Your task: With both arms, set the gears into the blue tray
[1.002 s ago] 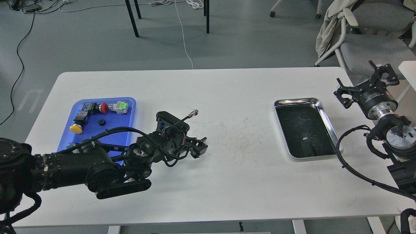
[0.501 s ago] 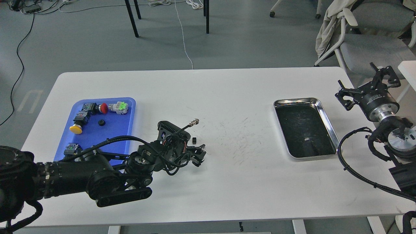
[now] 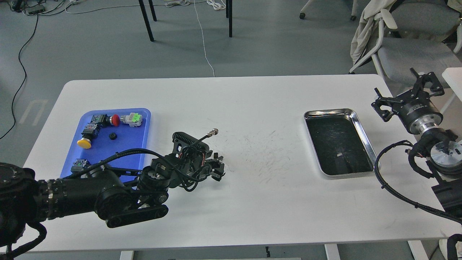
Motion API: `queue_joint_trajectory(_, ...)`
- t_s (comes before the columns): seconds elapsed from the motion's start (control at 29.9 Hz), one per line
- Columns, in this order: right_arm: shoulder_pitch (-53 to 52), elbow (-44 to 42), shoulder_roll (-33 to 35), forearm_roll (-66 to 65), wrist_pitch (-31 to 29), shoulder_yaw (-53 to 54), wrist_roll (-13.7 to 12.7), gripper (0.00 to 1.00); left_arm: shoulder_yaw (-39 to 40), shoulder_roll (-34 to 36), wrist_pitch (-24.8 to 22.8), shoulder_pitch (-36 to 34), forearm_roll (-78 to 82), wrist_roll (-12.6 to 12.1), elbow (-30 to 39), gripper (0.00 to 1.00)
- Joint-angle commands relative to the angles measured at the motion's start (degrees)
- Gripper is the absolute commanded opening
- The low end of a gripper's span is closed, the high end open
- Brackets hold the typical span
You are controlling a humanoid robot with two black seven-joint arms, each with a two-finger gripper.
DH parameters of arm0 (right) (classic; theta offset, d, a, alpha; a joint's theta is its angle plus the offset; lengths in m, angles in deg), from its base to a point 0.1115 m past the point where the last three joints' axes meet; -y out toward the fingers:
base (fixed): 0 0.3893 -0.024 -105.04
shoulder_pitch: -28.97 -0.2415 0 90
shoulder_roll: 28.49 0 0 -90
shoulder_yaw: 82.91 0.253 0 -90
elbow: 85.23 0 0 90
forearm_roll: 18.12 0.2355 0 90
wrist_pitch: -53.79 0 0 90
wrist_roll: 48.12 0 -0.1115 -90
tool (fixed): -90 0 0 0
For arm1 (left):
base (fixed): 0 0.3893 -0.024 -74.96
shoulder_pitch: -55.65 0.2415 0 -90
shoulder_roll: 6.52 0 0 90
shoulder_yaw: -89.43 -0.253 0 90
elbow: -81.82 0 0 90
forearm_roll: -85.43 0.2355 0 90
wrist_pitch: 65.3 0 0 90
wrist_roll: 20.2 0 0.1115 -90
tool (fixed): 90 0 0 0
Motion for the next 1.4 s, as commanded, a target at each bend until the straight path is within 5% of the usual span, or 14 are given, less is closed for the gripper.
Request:
queue_joint_trajectory(0.0, 0.0, 0.0, 0.0, 0.0, -0.1, 0.0, 0.0, 1.00, 0.0, -0.1, 0.0, 0.0, -0.1, -0.1, 0.1, 0.16)
queue_joint_trajectory(0.47, -0.2, 0.1, 0.4, -0.1, -0.1, -0.2, -0.3, 1.00, 6.3, 3.4, -0.2, -2.2, -0.3, 0.0, 2.0, 0.07)
queue_joint_trajectory(0.8, -1.2, 2.7, 0.4, 0.0, -0.1, -4.0, -0.5, 1.00, 26.7, 22.1, -1.2, -1.4, -9.8, 0.9, 11.6, 0.07)
queue_joint_trajectory(1.14, -2.7, 4.8, 0.5, 0.0, 0.1, -4.4, -0.6, 1.00, 36.9, 36.5, 4.0, 13.7, -35.7, 10.8, 13.4, 0.08)
queue_joint_trajectory(1.37, -2.9, 4.5, 0.4, 0.0, 0.3, -4.0, -0.6, 1.00, 37.5, 37.7, 4.0, 22.6, -42.8, 14.1, 12.8, 0.09)
